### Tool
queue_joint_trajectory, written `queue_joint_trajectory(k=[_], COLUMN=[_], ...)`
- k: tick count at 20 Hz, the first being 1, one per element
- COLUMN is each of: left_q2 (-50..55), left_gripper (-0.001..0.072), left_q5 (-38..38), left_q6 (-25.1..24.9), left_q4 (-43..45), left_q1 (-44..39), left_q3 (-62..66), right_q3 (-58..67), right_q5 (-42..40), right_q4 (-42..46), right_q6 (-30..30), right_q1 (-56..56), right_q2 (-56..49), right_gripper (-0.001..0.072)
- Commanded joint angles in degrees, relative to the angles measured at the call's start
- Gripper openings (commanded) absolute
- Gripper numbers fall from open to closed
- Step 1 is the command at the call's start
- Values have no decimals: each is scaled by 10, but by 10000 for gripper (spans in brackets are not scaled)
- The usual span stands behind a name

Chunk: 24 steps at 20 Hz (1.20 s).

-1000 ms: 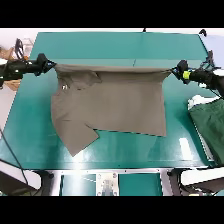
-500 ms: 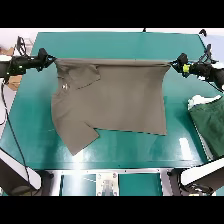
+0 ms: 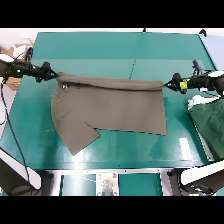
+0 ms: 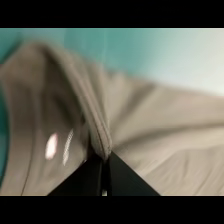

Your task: Fold the shirts.

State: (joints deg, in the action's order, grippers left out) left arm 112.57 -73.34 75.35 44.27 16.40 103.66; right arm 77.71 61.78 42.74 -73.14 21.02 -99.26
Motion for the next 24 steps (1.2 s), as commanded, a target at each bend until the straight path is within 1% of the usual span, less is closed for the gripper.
queue_joint_trajectory(k=[1,6,8,12,15,16,17,18,19,20,22,24], left_q2=[0,0,0,0,0,0,0,0,-2,-3,-16,-48], left_gripper=[22,22,22,22,22,23,38,359,574,539,537,537], left_q5=[-57,-59,-67,-87,-86,-85,-88,-99,-111,-130,-176,-224], left_q6=[17,22,22,38,38,38,38,38,47,52,65,69], left_q4=[70,87,103,107,106,105,101,97,97,99,104,110], left_q1=[-2,-10,-10,-10,-10,-10,-10,-9,-7,-2,20,52], left_q3=[-4,-48,-48,-48,-48,-48,-48,-44,-38,-26,-17,-24], right_q3=[-57,-77,-78,-78,-78,-78,-78,-72,-60,-44,-31,-54], right_q5=[17,20,23,35,34,35,36,42,54,74,108,110], right_q4=[19,20,20,26,26,25,25,26,26,34,83,146], right_q6=[4,9,7,-3,-3,-3,-5,-15,-18,-30,-57,-72], right_q1=[0,0,0,1,0,-2,-2,-1,4,12,30,43], right_q2=[9,10,11,12,12,12,12,12,13,17,45,106], right_gripper=[13,13,14,15,19,105,241,304,305,304,303,299])
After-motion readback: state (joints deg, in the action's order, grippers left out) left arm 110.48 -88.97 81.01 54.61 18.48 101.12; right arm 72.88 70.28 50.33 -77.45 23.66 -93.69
